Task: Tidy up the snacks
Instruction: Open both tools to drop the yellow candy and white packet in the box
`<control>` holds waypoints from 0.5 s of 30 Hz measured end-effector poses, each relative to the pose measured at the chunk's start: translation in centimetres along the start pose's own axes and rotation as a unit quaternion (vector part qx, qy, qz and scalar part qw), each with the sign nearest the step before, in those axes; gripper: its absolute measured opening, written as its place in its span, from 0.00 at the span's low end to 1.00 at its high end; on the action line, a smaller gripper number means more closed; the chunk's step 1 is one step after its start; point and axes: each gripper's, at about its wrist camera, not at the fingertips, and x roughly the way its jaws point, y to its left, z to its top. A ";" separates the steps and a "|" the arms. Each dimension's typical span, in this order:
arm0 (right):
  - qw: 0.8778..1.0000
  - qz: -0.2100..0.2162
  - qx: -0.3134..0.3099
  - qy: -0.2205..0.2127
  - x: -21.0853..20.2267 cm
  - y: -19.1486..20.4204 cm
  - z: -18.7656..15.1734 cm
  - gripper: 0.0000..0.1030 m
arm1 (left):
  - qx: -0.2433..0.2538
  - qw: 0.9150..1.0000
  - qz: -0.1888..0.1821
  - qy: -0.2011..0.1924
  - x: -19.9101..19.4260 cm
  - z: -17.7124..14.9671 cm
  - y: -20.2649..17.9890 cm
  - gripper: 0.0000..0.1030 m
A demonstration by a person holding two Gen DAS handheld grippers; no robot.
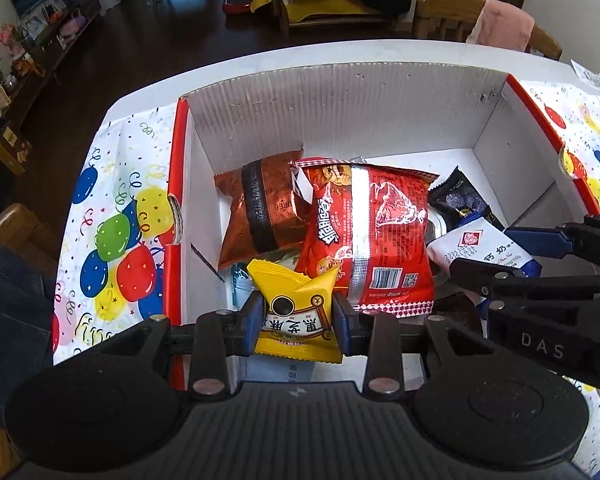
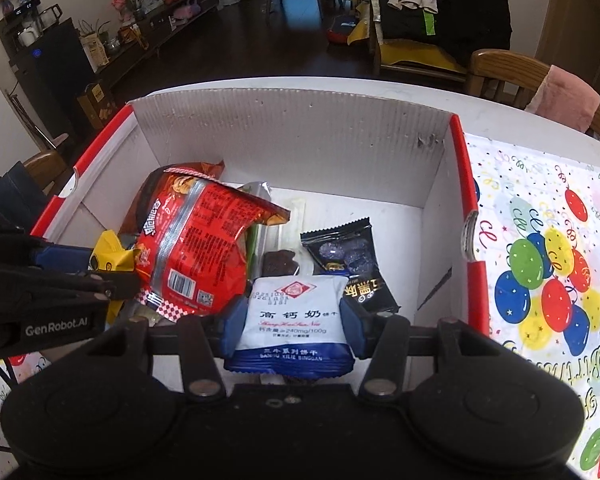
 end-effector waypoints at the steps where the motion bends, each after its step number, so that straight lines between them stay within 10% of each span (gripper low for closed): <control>1: 1.000 0.001 0.001 0.000 -0.1 0.0 0.0 0.49 | -0.001 1.000 -0.003 -0.001 0.0 0.0 0.1 0.34; 15: 0.999 0.019 0.013 -0.022 -3.4 -0.1 -1.0 0.61 | -0.021 0.999 -0.032 -0.032 -3.0 -1.3 0.9 0.52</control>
